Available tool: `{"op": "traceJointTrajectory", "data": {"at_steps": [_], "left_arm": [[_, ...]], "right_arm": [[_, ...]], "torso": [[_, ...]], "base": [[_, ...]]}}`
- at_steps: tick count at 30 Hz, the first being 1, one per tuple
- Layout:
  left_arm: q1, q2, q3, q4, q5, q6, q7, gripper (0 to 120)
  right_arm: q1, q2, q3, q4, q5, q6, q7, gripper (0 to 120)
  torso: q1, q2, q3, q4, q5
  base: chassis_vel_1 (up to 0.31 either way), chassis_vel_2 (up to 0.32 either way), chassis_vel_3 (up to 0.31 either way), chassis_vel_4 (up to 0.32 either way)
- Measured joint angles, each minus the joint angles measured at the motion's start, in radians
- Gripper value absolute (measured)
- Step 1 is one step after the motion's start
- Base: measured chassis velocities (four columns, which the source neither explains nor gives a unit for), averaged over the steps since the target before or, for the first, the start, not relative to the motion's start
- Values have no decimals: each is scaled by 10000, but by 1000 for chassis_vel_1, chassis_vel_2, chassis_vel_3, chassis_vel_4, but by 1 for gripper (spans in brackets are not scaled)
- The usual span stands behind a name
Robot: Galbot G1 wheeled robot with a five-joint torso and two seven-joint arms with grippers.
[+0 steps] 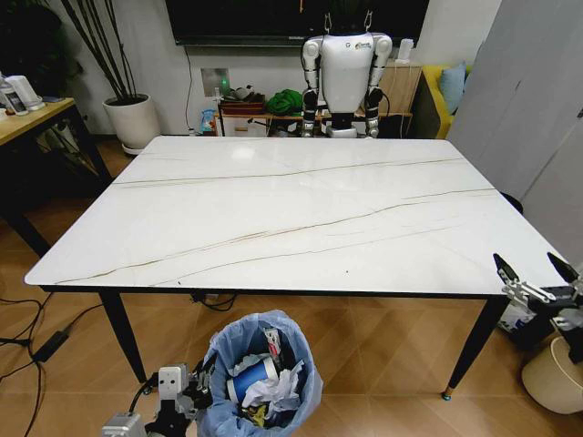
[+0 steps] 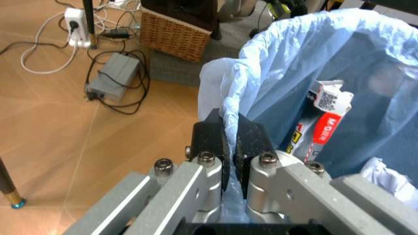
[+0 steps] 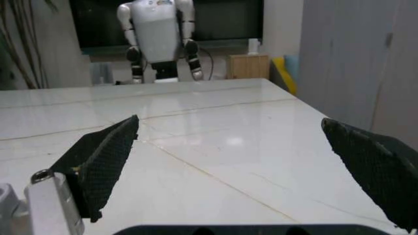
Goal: Pick up the trash bin and place the trash from the table into it.
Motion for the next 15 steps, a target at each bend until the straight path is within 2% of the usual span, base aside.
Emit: {"op": "traceJointTrajectory", "data": {"at_steps": [5, 15], "left_arm": [[-20, 117, -45, 49, 216, -50, -101, 0], [-145, 184, 13, 46, 48, -124, -226, 0]], "right_arm": [[32, 649, 315, -261, -198, 64, -56, 100], [108, 1239, 532, -712, -512, 411, -121, 100]], "torso": [[0, 0, 0, 1, -2], [0, 0, 1, 1, -1]], "base": [[0, 0, 0, 0], [0, 0, 0, 0]]}}
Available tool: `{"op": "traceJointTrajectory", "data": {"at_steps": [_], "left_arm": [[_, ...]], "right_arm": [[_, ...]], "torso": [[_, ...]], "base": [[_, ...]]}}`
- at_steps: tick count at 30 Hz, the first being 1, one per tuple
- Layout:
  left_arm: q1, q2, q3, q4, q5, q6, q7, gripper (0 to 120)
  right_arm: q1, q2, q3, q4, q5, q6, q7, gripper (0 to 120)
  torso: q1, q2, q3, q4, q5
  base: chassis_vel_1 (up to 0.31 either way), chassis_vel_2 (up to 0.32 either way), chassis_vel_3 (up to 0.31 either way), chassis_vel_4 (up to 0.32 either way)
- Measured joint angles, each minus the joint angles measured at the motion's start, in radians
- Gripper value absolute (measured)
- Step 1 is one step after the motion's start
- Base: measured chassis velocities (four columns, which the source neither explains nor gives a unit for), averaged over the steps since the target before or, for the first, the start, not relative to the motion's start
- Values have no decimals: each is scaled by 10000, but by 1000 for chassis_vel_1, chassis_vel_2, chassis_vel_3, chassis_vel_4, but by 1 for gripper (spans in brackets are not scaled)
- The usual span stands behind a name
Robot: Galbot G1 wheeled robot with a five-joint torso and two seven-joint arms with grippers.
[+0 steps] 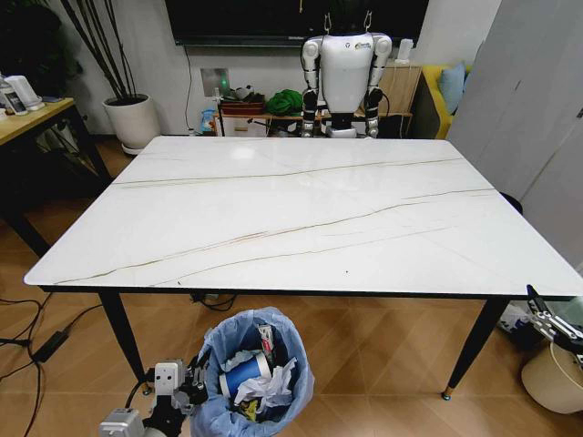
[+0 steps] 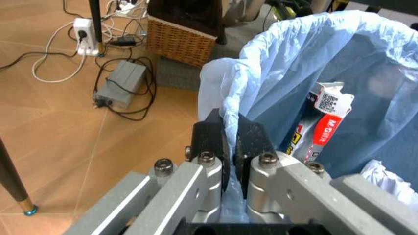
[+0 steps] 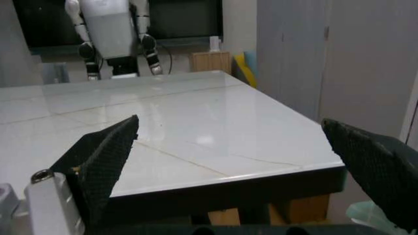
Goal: Pick up the trash bin and place the trash from the table into it.
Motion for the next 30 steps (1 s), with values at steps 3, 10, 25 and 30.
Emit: {"op": "traceJointTrajectory", "data": {"at_steps": [3, 10, 25, 30], "left_arm": [[-19, -27, 16, 65, -30, -21, -2, 0], [-8, -96, 30, 148, -62, -45, -7, 0], [-63, -90, 3, 110, -238, -67, -71, 0], [-78, -82, -3, 109, -281, -67, -77, 0]], "right_arm": [[49, 82, 15, -184, -6, 94, -17, 100], [149, 229, 44, -418, -11, 257, -78, 100], [180, 330, 19, -509, 2, 354, -201, 100], [198, 335, -6, -522, 1, 353, -205, 100]], "torso": [[0, 0, 0, -1, 4], [1, 0, 0, 0, 3], [-36, -80, -37, 0, 2], [-102, -228, -123, 0, 2]], "base": [[0, 0, 0, 0], [0, 0, 0, 0], [0, 0, 0, 0], [0, 0, 0, 0]]}}
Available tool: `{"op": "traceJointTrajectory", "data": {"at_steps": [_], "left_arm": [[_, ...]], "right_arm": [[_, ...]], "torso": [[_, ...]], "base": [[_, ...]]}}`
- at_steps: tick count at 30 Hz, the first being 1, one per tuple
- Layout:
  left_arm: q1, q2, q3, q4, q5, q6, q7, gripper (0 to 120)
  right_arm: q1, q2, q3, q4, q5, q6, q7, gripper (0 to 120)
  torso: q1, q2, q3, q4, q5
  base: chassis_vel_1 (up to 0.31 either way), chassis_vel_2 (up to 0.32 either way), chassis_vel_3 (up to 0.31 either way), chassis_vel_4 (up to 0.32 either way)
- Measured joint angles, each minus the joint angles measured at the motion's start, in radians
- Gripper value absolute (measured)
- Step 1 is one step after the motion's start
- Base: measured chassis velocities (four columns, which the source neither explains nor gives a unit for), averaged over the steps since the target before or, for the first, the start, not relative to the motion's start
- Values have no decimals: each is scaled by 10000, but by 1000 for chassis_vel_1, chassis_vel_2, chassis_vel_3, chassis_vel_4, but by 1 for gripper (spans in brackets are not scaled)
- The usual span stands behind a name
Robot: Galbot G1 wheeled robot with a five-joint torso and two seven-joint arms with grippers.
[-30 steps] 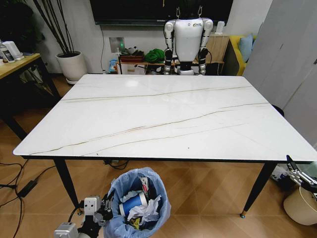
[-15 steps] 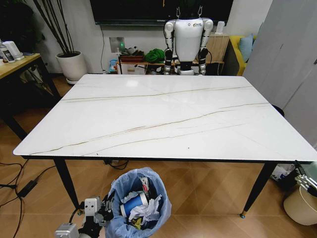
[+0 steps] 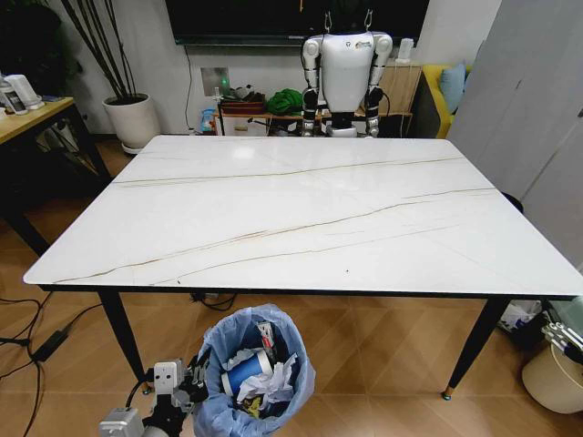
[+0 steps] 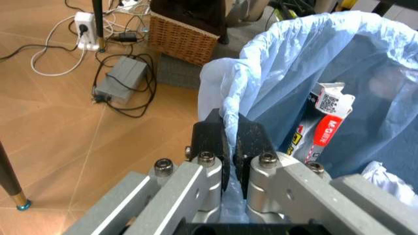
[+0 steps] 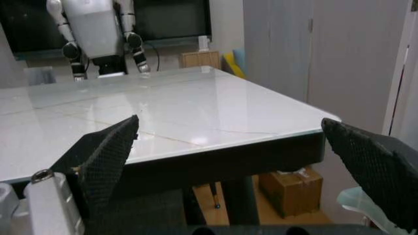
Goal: Pick up the trash bin and place the trash from the table into it.
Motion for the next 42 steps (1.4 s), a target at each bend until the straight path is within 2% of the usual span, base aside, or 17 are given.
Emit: {"op": "traceJointTrajectory", "data": {"at_steps": [30, 42], "left_arm": [[-33, -80, -10, 111, -72, 45, -60, 0], [-32, -91, -25, 134, -93, 62, -86, 0]], "right_arm": [[147, 99, -48, -315, -271, 164, -238, 100], [119, 80, -89, -449, -546, 366, -737, 100]], "torso": [[-621, -1438, -816, 0, 0], [-848, -2007, -1158, 0, 0]], "base": [[0, 0, 0, 0], [0, 0, 0, 0]]}}
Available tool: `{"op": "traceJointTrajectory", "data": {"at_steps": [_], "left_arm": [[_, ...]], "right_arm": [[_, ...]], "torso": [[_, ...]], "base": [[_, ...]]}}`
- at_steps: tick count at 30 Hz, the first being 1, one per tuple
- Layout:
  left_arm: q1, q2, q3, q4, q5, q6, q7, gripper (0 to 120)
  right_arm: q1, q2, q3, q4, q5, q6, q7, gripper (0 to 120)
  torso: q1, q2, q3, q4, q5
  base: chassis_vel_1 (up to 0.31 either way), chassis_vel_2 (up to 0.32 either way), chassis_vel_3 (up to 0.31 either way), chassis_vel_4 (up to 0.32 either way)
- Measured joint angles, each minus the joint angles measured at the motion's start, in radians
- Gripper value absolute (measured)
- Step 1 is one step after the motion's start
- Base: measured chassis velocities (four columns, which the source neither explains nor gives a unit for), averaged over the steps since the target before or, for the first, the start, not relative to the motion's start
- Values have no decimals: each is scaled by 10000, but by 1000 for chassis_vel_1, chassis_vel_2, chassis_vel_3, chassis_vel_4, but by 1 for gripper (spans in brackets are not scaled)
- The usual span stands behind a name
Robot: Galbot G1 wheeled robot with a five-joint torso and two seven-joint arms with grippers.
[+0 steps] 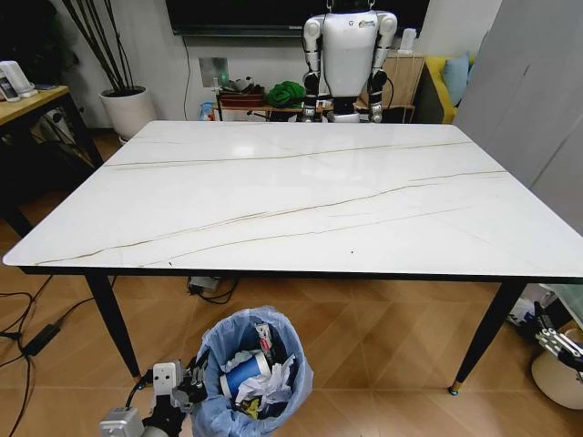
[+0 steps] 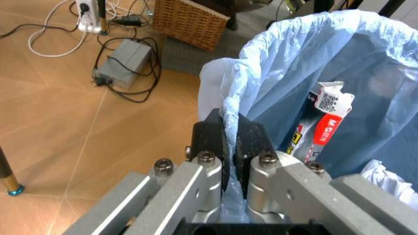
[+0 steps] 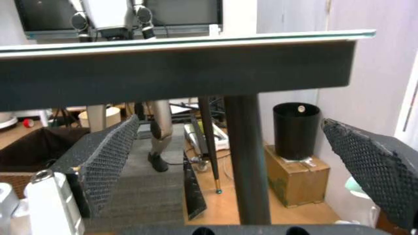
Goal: Pick up the trash bin and place the trash from the table into it.
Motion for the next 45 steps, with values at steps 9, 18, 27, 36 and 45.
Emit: {"op": "traceJointTrajectory", "data": {"at_steps": [9, 18, 27, 36, 45], "left_arm": [[24, -26, -7, 3, 26, 2, -10, 0], [-67, -47, -35, 63, -12, 3, -107, 0], [-153, -115, -106, 227, -183, 2, -176, 0], [-200, -181, -132, 339, -250, -8, -223, 0], [-313, -237, -341, 504, -568, -16, -313, 0]], "right_arm": [[-18, 23, -159, 0, -164, 141, -212, 100], [-35, 48, -208, 6, -190, 168, -231, 100], [-62, 57, -208, -17, -199, 243, -268, 100], [-73, 93, -227, -55, -226, 273, -282, 100], [-41, 174, -295, -62, -278, 295, -298, 100]], "torso": [[-154, -372, -218, 1, -1], [-304, -746, -444, 0, 0], [-463, -1144, -682, 0, 0], [-616, -1516, -900, 0, 0], [-765, -1872, -1108, 0, 0]], "base": [[0, 0, 0, 0], [0, 0, 0, 0], [0, 0, 0, 0], [0, 0, 0, 0], [0, 0, 0, 0]]}}
